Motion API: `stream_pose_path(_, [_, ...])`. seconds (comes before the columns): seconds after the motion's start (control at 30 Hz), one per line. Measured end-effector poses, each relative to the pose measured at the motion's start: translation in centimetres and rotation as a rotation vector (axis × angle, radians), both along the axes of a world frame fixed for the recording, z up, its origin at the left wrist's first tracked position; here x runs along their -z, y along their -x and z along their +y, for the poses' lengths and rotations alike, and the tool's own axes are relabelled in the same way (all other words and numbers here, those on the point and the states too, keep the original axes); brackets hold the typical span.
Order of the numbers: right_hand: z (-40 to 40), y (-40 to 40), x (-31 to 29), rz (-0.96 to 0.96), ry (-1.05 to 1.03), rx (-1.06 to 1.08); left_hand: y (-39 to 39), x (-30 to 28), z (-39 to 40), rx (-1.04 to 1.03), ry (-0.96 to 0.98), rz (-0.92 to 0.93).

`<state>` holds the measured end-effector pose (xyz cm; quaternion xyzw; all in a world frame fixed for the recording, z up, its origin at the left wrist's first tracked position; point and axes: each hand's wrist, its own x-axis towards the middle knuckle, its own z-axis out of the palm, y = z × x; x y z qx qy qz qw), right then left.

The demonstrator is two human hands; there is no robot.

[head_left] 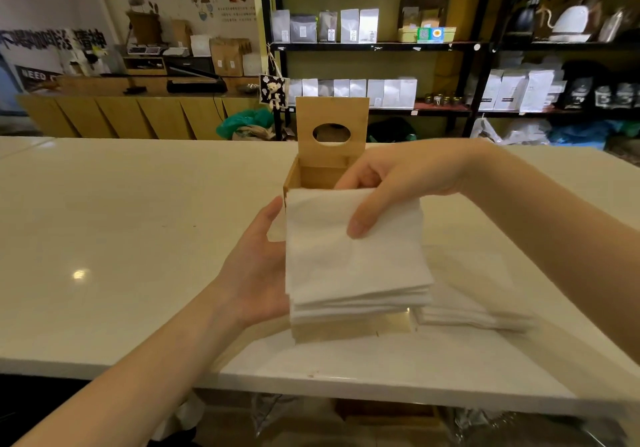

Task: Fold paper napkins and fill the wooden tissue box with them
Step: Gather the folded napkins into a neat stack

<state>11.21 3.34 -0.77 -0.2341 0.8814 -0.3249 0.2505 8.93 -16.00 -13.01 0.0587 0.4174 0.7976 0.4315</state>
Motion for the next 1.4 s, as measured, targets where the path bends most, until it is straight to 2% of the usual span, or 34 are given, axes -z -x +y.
stream_pose_path(0.1, [-0.2,0.8,1.5,-0.032,-0.049,0.009,-0.6,-0.6,0.5,0.056,-0.117,-0.002])
stream_pose_path(0.33, [-0.4,2.0,3.6,-0.011,-0.119,0.030,-0.1,-0.6,0.9,0.096,-0.044,0.048])
stream_pose_path(0.43, [-0.5,2.2,4.5,0.085,-0.157,0.043,0.2,-0.3,1.3,0.105,-0.054,0.104])
stream_pose_path(0.53, [-0.5,2.2,5.4,0.172,-0.191,0.038,0.6,0.2,1.4,0.045,-0.013,0.081])
stream_pose_path(0.7, [0.2,2.2,5.6,0.072,-0.126,0.048,1.4,0.1,1.4,0.067,0.051,0.092])
stream_pose_path(0.87, [0.1,2.7,6.9,0.176,-0.221,0.070,2.1,0.4,1.8,0.049,0.173,0.170])
stream_pose_path(0.97, [0.6,2.6,7.4,0.237,-0.266,0.094,2.3,0.2,2.0,-0.011,0.438,0.402])
stream_pose_path(1.03, [1.4,2.5,7.5,0.244,-0.259,0.126,2.4,-0.1,1.8,-0.074,0.692,0.662])
stream_pose_path(1.1, [2.3,2.2,7.6,0.243,-0.254,0.154,2.7,-0.4,1.4,-0.118,0.852,0.890])
stream_pose_path(1.27, [4.5,1.3,7.6,0.274,-0.196,0.243,3.1,-2.0,0.5,-0.106,0.935,1.119])
stream_pose_path(1.4, [4.8,0.6,8.1,0.280,-0.192,0.279,3.7,-3.2,0.6,0.195,1.036,1.185])
